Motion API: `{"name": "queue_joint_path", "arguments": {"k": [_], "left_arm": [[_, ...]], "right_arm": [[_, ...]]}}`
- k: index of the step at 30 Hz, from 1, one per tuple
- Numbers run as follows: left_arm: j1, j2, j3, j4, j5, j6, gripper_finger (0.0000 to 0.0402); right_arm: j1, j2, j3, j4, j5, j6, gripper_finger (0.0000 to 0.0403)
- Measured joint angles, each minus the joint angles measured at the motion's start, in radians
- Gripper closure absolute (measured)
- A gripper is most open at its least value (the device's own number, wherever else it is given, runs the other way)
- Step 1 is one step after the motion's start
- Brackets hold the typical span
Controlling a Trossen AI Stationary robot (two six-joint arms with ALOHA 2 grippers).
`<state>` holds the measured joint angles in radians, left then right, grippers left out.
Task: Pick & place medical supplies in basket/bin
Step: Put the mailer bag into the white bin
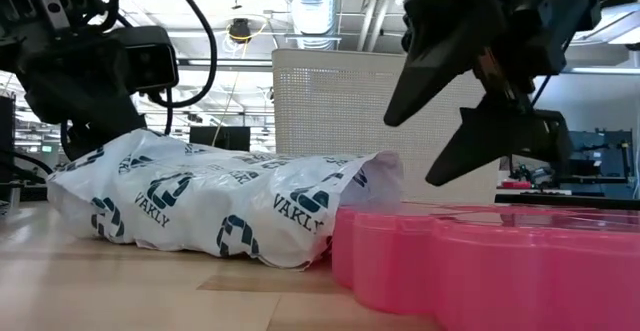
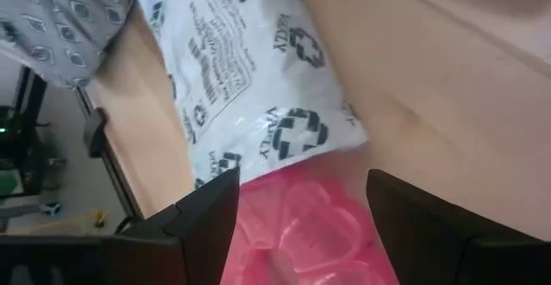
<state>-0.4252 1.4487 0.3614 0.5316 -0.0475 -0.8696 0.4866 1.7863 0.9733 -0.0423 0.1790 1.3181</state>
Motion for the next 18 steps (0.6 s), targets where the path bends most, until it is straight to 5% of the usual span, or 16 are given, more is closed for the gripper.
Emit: {"name": "queue_joint_path", "arguments": {"k": [18], "left_arm": [[0.000, 0.000, 0.000, 0.015, -0.010, -0.006, 0.0250]], "right_arm": [[-0.029, 0.049, -0.002, 0.087, 0.001, 0.016, 0.0155]]}}
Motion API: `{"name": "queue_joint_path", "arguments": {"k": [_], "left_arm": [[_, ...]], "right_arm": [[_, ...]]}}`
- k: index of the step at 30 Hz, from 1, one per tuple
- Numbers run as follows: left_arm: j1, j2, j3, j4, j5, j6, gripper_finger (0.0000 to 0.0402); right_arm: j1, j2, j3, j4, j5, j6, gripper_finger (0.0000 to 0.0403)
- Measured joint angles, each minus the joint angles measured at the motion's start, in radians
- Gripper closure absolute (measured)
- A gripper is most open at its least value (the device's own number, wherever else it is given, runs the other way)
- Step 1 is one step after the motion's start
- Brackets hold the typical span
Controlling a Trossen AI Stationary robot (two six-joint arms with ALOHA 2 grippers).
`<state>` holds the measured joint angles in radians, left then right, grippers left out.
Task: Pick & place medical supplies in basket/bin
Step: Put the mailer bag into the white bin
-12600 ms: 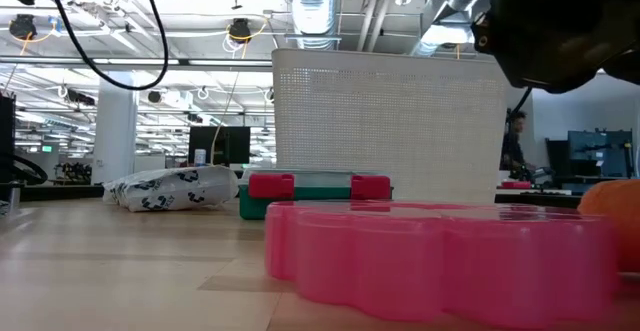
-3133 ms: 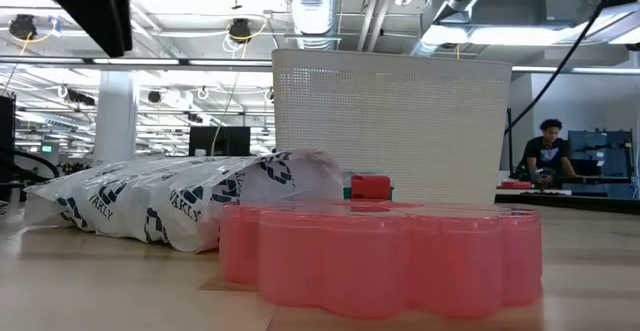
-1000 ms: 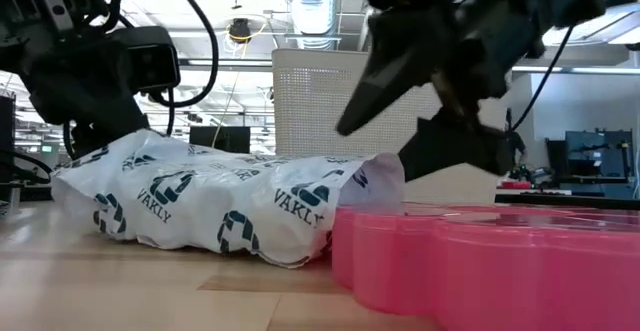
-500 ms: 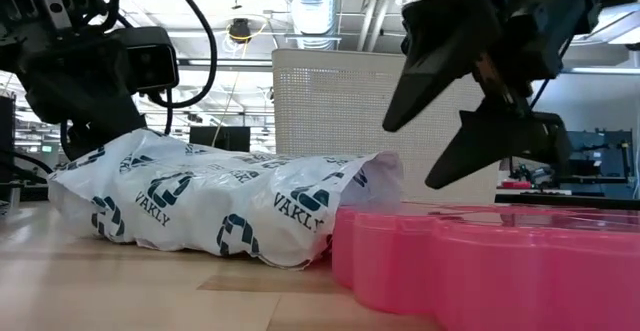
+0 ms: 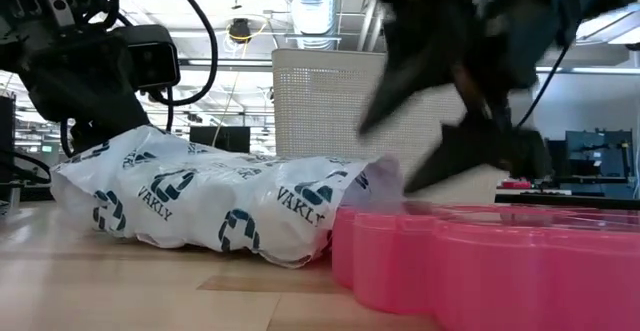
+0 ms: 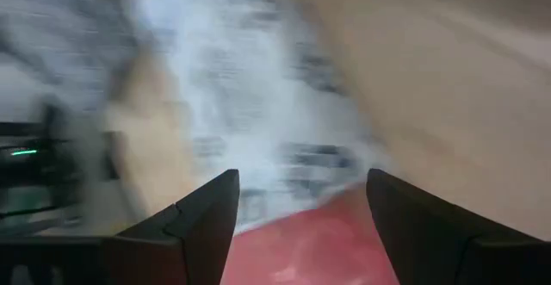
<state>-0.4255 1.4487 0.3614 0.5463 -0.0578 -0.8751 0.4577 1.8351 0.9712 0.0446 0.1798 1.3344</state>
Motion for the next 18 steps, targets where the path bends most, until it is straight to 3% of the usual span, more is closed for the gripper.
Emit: {"name": "queue_joint_path", "arguments": {"k": [8, 11, 18], "left_arm": [[0.004, 0.031, 0.000, 0.011, -0.001, -0.064, 0.0250], [0.005, 0.057, 0.000, 0.034, 0.005, -0.089, 0.0250], [0.006, 0.089, 0.000, 0.066, 0.054, -0.110, 0.0250]], "right_arm": [[-0.050, 0.162, 0.002, 0.327, -0.166, 0.000, 0.0155], [-0.072, 0.176, 0.003, 0.340, -0.214, 0.001, 0.0155], [-0.089, 0.161, 0.001, 0.321, -0.205, -0.055, 0.0155]]}}
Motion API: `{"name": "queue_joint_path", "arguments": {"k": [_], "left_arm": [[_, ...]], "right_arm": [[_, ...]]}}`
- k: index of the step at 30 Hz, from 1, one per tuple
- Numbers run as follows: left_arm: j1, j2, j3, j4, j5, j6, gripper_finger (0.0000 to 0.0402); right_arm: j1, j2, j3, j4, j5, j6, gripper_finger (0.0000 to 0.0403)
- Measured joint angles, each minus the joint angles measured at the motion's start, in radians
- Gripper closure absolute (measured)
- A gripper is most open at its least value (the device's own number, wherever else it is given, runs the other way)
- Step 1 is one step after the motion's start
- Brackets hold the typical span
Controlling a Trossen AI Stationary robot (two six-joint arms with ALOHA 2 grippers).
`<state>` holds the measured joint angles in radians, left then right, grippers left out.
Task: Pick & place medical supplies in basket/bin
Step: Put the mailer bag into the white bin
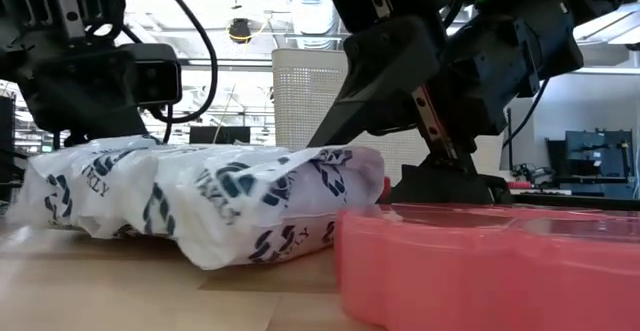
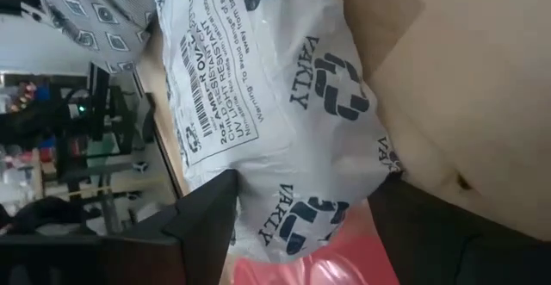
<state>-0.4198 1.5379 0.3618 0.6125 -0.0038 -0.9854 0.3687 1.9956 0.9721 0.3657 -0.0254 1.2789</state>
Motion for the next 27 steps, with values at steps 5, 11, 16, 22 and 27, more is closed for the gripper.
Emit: {"name": "queue_joint_path", "arguments": {"k": [5, 11, 16, 22, 27], "left_arm": [[0.000, -0.004, 0.000, -0.014, 0.011, 0.003, 0.0250], [-0.001, -0.003, 0.000, -0.013, 0.023, 0.001, 0.0250], [-0.002, -0.003, 0.000, -0.012, 0.025, 0.003, 0.0250], [-0.005, -0.002, 0.003, -0.002, 0.020, 0.013, 0.0250], [-0.012, -0.002, 0.006, -0.003, 0.010, 0.039, 0.0250]], "right_arm": [[-0.001, -0.016, -0.002, -0.018, 0.030, -0.054, 0.0155], [0.001, -0.018, -0.002, -0.021, 0.030, -0.149, 0.0155], [0.001, -0.018, -0.002, -0.015, 0.030, -0.170, 0.0155], [0.002, -0.019, -0.001, -0.021, 0.026, -0.172, 0.0155], [0.002, -0.019, -0.001, -0.020, 0.022, -0.175, 0.0155]]}}
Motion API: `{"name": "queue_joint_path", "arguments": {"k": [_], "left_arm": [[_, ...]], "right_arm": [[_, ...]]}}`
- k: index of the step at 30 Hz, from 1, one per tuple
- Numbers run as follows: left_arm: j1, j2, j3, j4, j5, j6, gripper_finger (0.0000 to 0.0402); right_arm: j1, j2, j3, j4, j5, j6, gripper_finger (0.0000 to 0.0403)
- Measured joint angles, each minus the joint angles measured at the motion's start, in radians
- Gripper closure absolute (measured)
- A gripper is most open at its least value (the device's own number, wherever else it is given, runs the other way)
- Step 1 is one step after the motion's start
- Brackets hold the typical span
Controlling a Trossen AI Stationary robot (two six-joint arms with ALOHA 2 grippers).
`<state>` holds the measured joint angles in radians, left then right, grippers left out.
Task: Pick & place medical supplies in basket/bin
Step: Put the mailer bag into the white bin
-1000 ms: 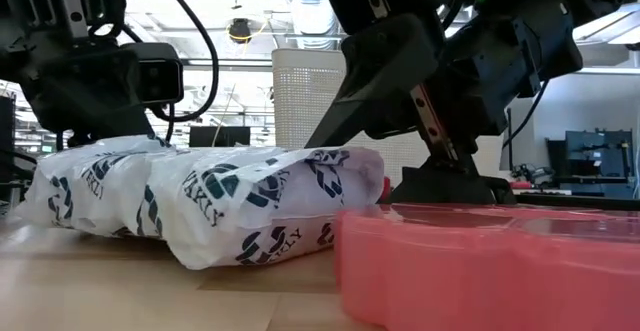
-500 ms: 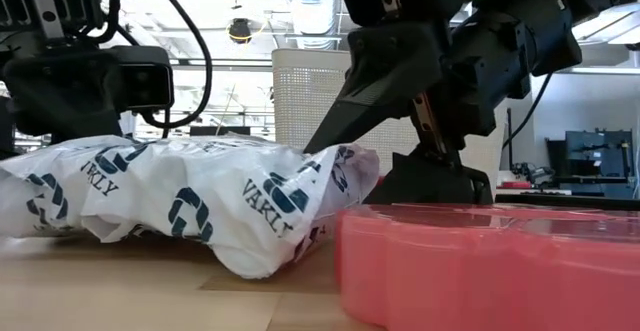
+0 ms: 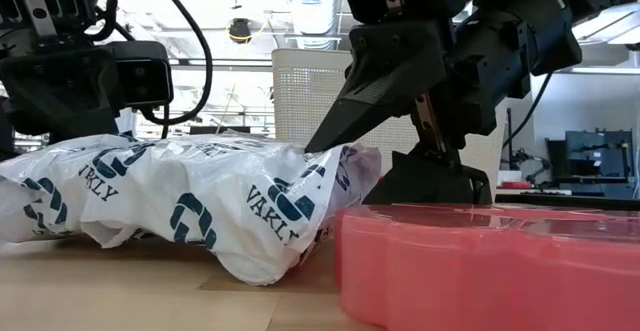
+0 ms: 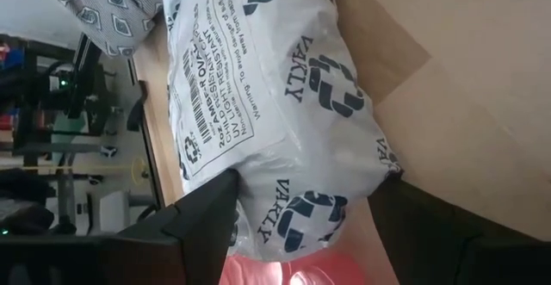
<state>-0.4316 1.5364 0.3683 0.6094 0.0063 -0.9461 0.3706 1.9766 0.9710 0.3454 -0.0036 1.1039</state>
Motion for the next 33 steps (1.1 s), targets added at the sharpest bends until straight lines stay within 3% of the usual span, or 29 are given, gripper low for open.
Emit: {"name": "queue_joint_path", "arguments": {"k": [33], "left_arm": [[-0.013, 0.000, 0.002, 0.001, -0.010, 0.042, 0.0250]], "right_arm": [[-0.008, 0.010, 0.004, 0.009, 0.032, 0.062, 0.0154]]}}
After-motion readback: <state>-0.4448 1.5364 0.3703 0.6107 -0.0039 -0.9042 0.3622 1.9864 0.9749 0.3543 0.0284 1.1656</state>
